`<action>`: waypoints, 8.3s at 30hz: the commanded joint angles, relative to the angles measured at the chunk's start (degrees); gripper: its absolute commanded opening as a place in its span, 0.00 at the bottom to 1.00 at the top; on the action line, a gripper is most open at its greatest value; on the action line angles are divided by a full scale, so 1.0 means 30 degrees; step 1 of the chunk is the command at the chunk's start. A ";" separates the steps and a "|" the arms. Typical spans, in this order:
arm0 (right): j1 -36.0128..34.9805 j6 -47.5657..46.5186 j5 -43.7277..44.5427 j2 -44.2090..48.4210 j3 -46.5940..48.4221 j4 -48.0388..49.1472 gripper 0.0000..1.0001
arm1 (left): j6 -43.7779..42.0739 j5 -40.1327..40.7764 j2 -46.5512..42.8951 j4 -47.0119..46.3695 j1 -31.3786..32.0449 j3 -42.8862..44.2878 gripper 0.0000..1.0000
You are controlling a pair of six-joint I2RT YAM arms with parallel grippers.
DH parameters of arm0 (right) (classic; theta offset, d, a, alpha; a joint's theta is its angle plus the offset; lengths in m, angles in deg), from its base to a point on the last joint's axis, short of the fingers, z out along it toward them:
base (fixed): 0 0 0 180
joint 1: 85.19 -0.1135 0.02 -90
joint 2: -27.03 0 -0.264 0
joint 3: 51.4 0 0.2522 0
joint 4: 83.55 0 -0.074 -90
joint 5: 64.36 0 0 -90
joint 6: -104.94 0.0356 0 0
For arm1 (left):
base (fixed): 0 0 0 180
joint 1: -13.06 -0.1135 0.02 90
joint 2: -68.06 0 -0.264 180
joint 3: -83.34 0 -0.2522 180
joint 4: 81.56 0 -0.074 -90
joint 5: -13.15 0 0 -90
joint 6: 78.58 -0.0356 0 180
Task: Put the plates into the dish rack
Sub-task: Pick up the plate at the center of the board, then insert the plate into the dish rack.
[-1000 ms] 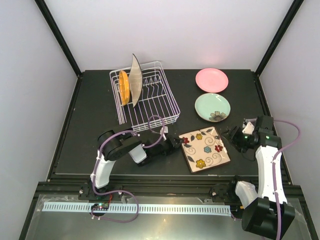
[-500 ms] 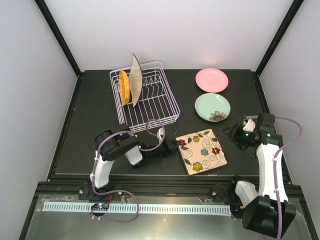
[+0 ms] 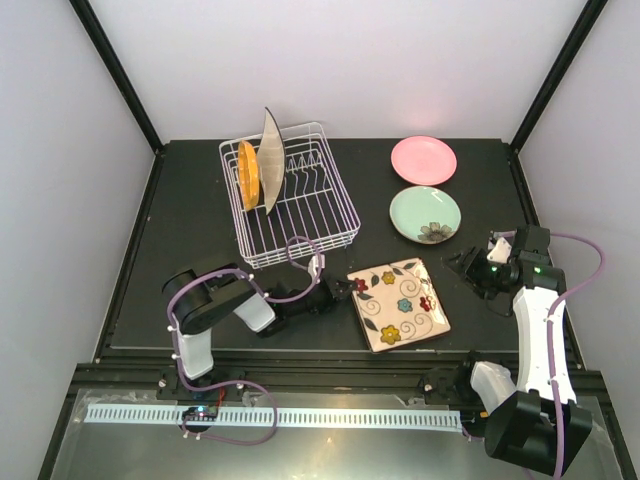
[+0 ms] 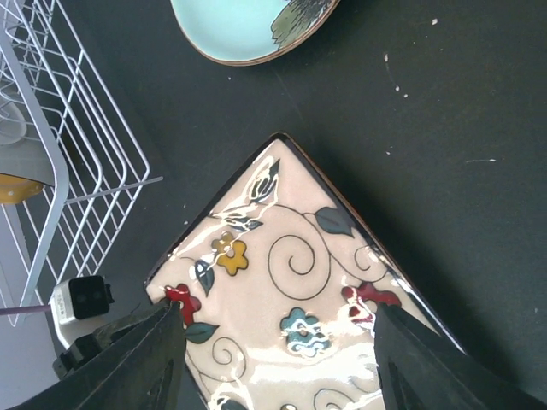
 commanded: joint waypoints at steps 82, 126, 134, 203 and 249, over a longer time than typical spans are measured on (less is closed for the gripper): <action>-0.0906 0.0896 -0.9536 -0.0197 -0.5593 0.6395 0.43 | 0.0376 -0.2699 -1.0487 0.5834 -0.4350 0.2643 0.02; -0.2547 0.6093 -0.8663 0.0662 -0.0665 1.0841 0.01 | -0.1757 -0.3205 -1.2835 1.0893 -0.5315 0.3927 0.89; -0.2921 0.7753 -0.7958 -0.1295 0.0867 1.3122 0.01 | -0.3113 -0.1838 -1.6299 1.5271 -0.6912 0.2908 0.99; -1.7655 -0.1187 1.8240 -2.0395 2.4784 1.3951 0.01 | -1.3787 0.4248 -2.3025 3.7011 -1.3150 0.8913 0.99; -2.0822 0.1306 2.2720 -2.3584 2.4075 1.5751 0.01 | -1.4987 0.3405 -2.4431 3.8256 -1.4464 0.8824 0.99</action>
